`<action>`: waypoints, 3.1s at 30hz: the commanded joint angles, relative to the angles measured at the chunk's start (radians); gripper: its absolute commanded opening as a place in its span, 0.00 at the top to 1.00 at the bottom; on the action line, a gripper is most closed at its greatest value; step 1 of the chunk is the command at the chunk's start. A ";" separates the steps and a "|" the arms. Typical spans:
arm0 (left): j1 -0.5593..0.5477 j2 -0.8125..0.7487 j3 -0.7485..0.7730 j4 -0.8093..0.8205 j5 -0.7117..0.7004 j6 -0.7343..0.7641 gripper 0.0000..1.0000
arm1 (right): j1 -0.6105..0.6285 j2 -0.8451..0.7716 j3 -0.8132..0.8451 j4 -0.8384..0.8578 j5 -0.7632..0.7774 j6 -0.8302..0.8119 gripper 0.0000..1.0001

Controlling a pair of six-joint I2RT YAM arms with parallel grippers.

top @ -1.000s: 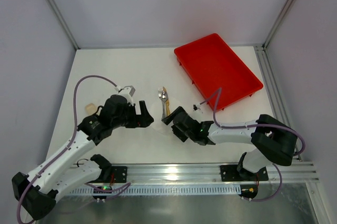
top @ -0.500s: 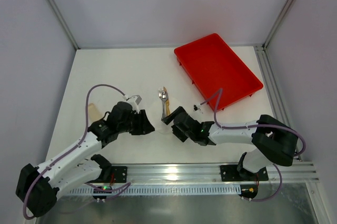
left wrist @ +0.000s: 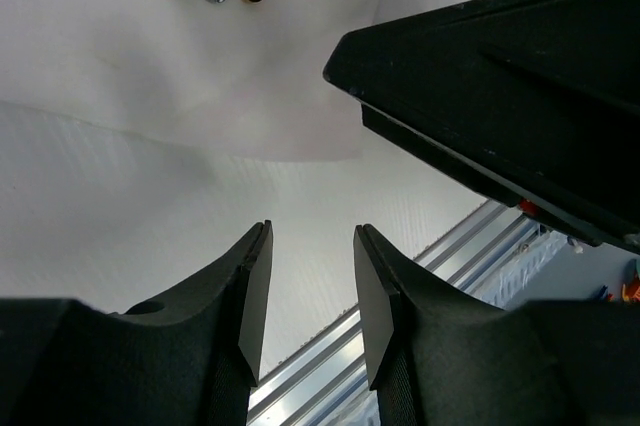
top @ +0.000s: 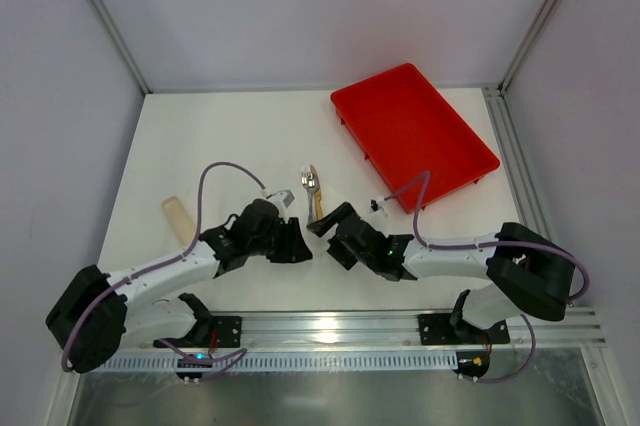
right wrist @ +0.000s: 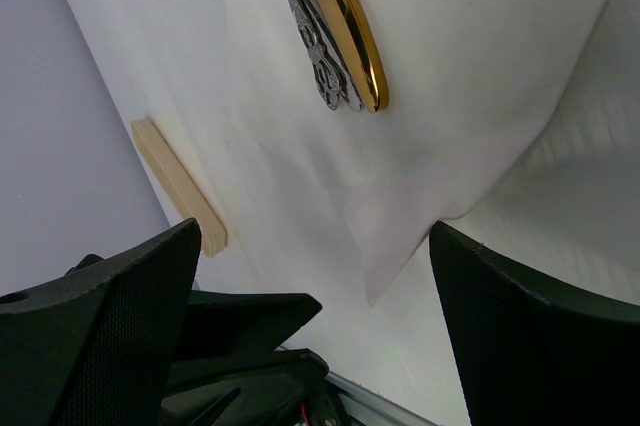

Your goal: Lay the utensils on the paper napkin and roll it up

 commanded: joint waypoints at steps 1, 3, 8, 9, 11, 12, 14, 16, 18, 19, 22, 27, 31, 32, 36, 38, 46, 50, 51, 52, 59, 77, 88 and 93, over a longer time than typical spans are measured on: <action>-0.011 0.018 -0.018 0.093 -0.031 -0.033 0.57 | 0.002 -0.023 -0.012 0.056 0.026 -0.007 0.05; -0.021 0.027 -0.027 0.112 -0.034 -0.029 0.56 | 0.001 -0.024 -0.009 0.061 0.026 -0.013 0.05; -0.041 0.088 -0.044 0.196 -0.062 0.033 0.55 | -0.005 -0.018 -0.009 0.068 0.020 -0.012 0.05; -0.054 0.099 -0.044 0.213 -0.068 0.063 0.55 | -0.005 -0.017 -0.008 0.070 0.017 -0.010 0.05; -0.071 0.124 -0.038 0.243 -0.101 0.088 0.54 | -0.007 -0.015 -0.012 0.073 0.012 -0.005 0.05; -0.083 0.133 -0.037 0.248 -0.115 0.103 0.53 | -0.008 -0.015 -0.015 0.079 0.012 -0.004 0.05; -0.086 0.151 -0.030 0.274 -0.128 0.112 0.51 | -0.011 -0.015 -0.020 0.081 0.008 -0.001 0.05; -0.089 0.188 -0.027 0.288 -0.126 0.114 0.49 | -0.015 -0.017 -0.025 0.085 0.006 0.002 0.05; -0.091 0.226 -0.014 0.285 -0.128 0.115 0.49 | -0.018 -0.021 -0.029 0.088 0.006 0.002 0.05; -0.091 0.233 -0.012 0.285 -0.132 0.109 0.49 | -0.019 -0.024 -0.031 0.090 0.006 -0.005 0.05; -0.091 0.237 -0.015 0.293 -0.154 0.094 0.50 | -0.021 -0.044 -0.032 0.085 0.006 -0.039 0.05; -0.091 0.228 -0.001 0.282 -0.186 0.080 0.51 | -0.042 -0.182 -0.087 0.029 0.008 -0.204 0.05; -0.091 0.225 0.013 0.262 -0.229 0.076 0.52 | -0.082 -0.318 -0.118 -0.028 0.005 -0.480 0.05; -0.091 0.227 0.014 0.260 -0.232 0.074 0.51 | -0.094 -0.339 -0.117 -0.031 -0.003 -0.574 0.05; -0.091 0.231 0.028 0.241 -0.266 0.062 0.51 | -0.113 -0.365 -0.033 -0.108 -0.056 -1.100 0.08; -0.089 0.230 0.029 0.233 -0.296 0.059 0.51 | -0.128 -0.351 0.014 -0.141 -0.122 -1.224 0.08; -0.088 0.236 0.054 0.195 -0.342 0.049 0.49 | -0.281 -0.267 0.060 -0.186 -0.590 -1.631 0.14; -0.078 0.259 0.077 0.185 -0.347 0.039 0.48 | -0.286 -0.181 0.066 -0.154 -0.685 -1.763 0.22; -0.077 0.262 0.080 0.187 -0.347 0.037 0.48 | -0.286 -0.157 0.066 -0.154 -0.701 -1.772 0.25; -0.077 0.266 0.082 0.187 -0.342 0.036 0.48 | -0.288 -0.117 0.078 -0.125 -0.718 -1.785 0.26; -0.078 0.273 0.077 0.176 -0.355 0.016 0.48 | -0.288 -0.014 0.070 0.024 -0.765 -1.780 0.32; -0.075 0.208 0.062 0.136 -0.413 0.010 0.48 | -0.229 0.121 0.155 0.056 -0.712 -1.774 0.52; -0.049 0.032 0.023 -0.022 -0.542 -0.055 0.49 | -0.196 0.135 0.210 0.065 -0.647 -1.702 0.94; -0.046 -0.006 0.000 0.024 -0.459 -0.056 0.50 | -0.196 0.184 0.256 0.038 -0.624 -1.699 0.96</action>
